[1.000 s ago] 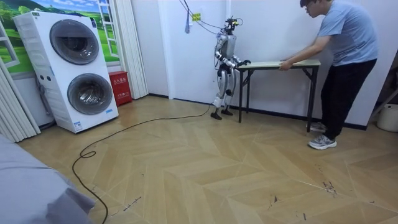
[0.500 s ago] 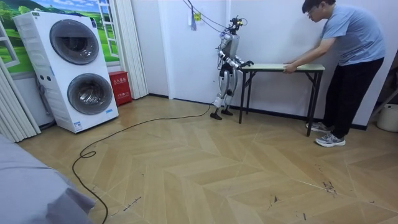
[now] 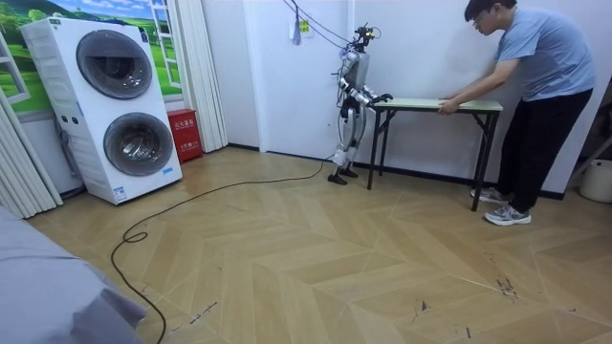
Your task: Move table with human
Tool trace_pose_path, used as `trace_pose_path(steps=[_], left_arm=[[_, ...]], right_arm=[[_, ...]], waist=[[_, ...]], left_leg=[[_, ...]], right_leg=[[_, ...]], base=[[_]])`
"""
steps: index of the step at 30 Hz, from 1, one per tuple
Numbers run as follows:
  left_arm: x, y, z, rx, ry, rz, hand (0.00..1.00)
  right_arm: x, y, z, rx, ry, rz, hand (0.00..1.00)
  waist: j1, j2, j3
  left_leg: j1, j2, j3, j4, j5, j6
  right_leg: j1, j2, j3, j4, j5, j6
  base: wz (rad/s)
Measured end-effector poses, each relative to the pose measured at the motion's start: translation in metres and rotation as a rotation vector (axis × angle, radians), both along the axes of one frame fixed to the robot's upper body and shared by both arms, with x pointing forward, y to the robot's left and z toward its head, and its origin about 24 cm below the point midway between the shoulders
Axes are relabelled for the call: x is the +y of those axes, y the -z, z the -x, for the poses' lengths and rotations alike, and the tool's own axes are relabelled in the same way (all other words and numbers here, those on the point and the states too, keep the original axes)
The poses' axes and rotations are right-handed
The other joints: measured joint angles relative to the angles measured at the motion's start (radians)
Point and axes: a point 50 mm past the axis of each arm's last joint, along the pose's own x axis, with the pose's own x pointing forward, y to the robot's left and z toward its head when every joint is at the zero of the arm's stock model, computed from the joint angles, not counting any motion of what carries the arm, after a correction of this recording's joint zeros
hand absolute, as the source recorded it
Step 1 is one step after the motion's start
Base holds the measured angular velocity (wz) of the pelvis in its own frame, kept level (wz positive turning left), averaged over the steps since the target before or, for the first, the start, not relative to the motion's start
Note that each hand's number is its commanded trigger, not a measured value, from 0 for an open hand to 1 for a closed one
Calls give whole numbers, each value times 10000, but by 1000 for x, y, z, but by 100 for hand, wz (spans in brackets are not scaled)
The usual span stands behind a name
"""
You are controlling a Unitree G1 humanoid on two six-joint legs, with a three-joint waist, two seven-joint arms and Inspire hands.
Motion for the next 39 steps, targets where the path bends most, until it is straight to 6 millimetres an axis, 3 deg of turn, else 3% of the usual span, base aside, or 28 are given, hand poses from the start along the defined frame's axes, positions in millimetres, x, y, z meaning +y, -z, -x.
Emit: trace_pose_path(steps=[1, 3, 13, 17, 27, 34, 39], left_arm=[[-1, 0, 0, 18, 22, -2, 0], [-2, 3, 1, 140, 75, -1, 0], [8, 19, -8, -120, 1823, -2180, 0], [7, 23, -5, 107, 2166, -2367, 0], [16, 30, 2, 375, 2711, -2762, 0], [22, 51, 23, 1595, 3705, -3415, 0], [38, 68, 38, 2516, 4021, -4195, 0]], right_arm=[[-1, 0, 0, 27, 24, 1, 0], [-3, 3, 1, 138, 3, 26, 0], [-16, 10, 4, -750, -1578, 1567, 0], [-12, 11, 5, -1198, -2070, 1367, 0], [-14, 23, 11, -915, -2713, 1404, 0], [-20, 36, 19, -175, -2845, 1774, 0], [-31, 50, 29, 506, -3251, 2763, 0]], waist=[[1, 7, 3], [6, 26, -61], [-81, 63, -140], [-98, 26, -282], [-230, -39, -254], [-266, -168, -172], [-261, -185, -191]], left_leg=[[35, -2, 0, -11, 0, 0], [118, -4, 44, -67, -1, 1], [161, 82, 305, -202, -6, 14], [344, 138, 469, -195, -8, 12], [460, 181, 533, -264, -8, 11], [456, 200, 535, -355, -17, -6], [491, 201, 532, -380, -20, -10]], right_leg=[[35, -2, 0, -5, 6, 3], [103, -5, 8, 21, 9, 5], [67, 67, -6, 135, 3, 22], [165, 92, 10, 212, 26, 7], [256, 137, 24, 130, 88, -13], [209, 159, -18, 103, 89, -14], [254, 159, 22, 22, 91, -18]], base=[[4], [0], [-3], [-11], [-1], [0], [0]])
